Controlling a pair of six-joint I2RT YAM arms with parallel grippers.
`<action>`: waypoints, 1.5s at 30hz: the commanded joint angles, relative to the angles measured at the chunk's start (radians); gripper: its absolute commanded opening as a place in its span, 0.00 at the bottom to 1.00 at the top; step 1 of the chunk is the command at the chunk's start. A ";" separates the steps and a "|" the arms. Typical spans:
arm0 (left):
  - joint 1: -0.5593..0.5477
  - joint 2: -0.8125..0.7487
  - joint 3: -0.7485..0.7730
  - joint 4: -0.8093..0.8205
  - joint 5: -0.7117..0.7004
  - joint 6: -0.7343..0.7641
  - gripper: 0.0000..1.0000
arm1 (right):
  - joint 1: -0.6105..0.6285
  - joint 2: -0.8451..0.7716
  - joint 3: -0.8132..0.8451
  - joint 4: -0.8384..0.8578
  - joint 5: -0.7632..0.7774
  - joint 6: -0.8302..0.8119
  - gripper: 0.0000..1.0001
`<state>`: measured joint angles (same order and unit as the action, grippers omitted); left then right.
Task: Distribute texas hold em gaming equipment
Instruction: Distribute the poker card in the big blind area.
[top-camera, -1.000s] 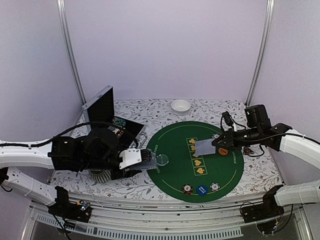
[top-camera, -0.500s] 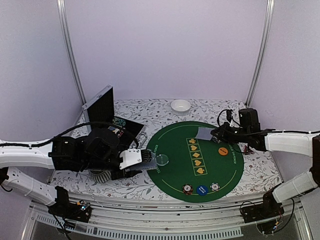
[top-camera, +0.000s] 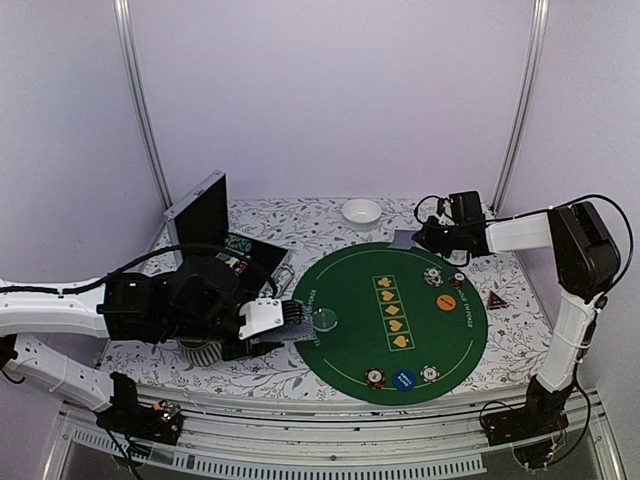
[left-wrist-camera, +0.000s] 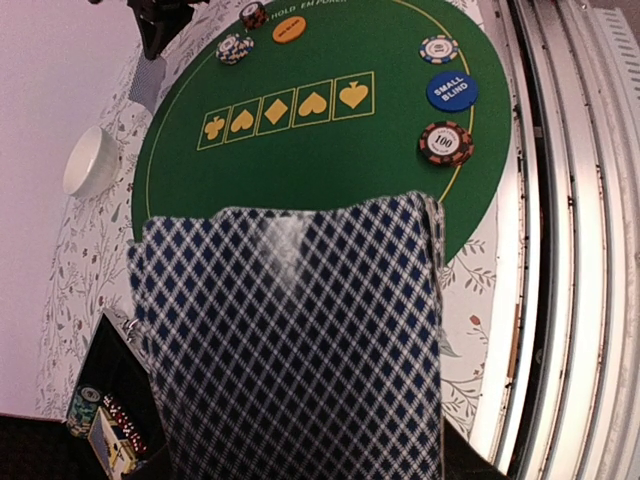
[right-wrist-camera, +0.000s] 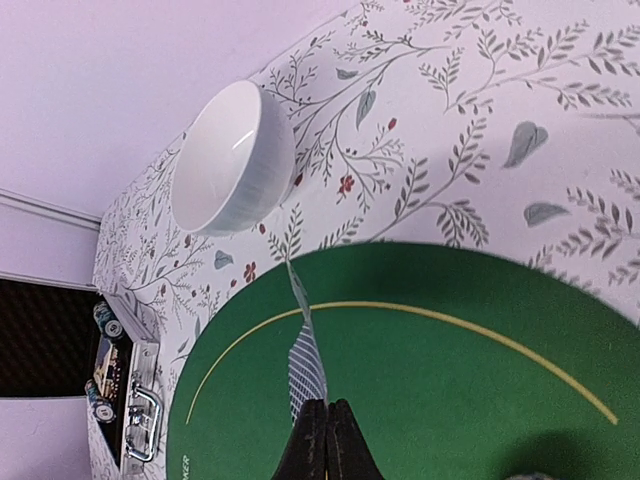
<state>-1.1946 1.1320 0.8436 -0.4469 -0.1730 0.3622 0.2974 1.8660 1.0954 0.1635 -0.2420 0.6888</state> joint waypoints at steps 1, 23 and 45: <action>0.017 -0.013 0.007 0.009 0.003 -0.009 0.54 | -0.054 0.082 0.123 -0.131 -0.135 -0.155 0.02; 0.020 -0.016 0.006 0.008 -0.008 -0.005 0.54 | -0.248 0.433 0.714 -0.925 -0.365 -0.852 0.02; 0.021 0.000 0.011 0.005 -0.012 -0.003 0.55 | -0.268 0.547 0.808 -0.956 -0.225 -0.922 0.25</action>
<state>-1.1904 1.1316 0.8436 -0.4473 -0.1768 0.3626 0.0269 2.3997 1.9064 -0.7860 -0.5312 -0.2089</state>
